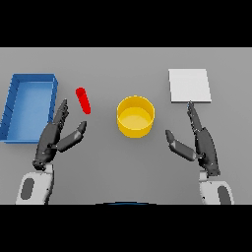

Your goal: Pick up the red beaker and tilt it to pour out 1 green nut into yellow bowl. Pick up the yellow bowl and place it on the metallic measuring scale.

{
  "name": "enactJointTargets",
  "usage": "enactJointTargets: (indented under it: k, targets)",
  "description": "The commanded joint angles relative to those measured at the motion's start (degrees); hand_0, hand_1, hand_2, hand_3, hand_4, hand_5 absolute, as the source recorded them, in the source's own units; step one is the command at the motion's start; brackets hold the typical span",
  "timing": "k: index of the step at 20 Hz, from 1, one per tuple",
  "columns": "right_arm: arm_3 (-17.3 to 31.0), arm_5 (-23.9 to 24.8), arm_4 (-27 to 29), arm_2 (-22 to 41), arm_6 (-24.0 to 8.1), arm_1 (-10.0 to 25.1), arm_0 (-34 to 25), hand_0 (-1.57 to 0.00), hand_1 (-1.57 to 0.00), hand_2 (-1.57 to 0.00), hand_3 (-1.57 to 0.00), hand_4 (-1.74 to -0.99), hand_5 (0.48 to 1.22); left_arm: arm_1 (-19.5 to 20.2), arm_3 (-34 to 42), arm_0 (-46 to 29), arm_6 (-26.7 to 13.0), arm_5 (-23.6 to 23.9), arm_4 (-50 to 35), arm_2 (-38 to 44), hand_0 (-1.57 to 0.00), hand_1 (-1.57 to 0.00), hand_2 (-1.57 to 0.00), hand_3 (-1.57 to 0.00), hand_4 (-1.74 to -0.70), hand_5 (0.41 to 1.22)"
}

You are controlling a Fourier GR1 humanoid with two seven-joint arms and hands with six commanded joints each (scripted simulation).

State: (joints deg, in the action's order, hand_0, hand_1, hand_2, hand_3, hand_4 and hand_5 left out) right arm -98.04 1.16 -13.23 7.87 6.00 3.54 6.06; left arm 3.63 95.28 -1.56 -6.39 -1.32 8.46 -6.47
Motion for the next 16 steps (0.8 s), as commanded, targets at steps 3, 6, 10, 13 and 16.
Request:
enactJointTargets:
  k: [3, 6, 10, 13, 16]
  targets:
    - [-0.2, -0.8, 1.8, -1.1, -0.5, 0.5, -0.8, 0.0, 0.0, 0.0, 0.0, -1.209, 0.627, 0.2, -7.6, 5.3, 1.2, -0.2, -0.9, 2.4, 0.0, 0.0, 0.0, 0.0, -1.17, 0.648]
    - [-0.5, -0.9, 1.9, -0.9, -0.2, 0.3, 0.1, 0.0, 0.0, 0.0, 0.0, -1.22, 0.626, 0.3, -14.5, 10.6, 3.2, -0.1, -0.8, 3.9, 0.0, 0.0, 0.0, 0.0, -1.18, 0.644]
    - [-0.3, -0.9, 2.2, -1.4, 0.3, 0.5, -0.2, 0.0, 0.0, 0.0, 0.0, -1.227, 0.625, 0.9, -22.3, 16.4, 6.7, -0.8, -0.7, 5.4, 0.0, 0.0, 0.0, 0.0, -1.18, 0.637]
    - [0.3, -1.2, 2.5, -1.4, -0.8, 0.5, -0.9, 0.0, 0.0, 0.0, 0.0, -1.222, 0.627, 0.3, -26.4, 19.7, 8.4, -0.5, 0.2, 5.3, 0.0, 0.0, 0.0, 0.0, -1.2, 0.651]
    - [-0.2, -1.4, 2.9, -1.6, -0.2, 0.6, -0.1, 0.0, 0.0, 0.0, 0.0, -1.226, 0.631, 0.5, -31.4, 23.5, 7.9, 1.0, 1.6, 6.0, 0.0, 0.0, 0.0, 0.0, -1.2, 0.661]
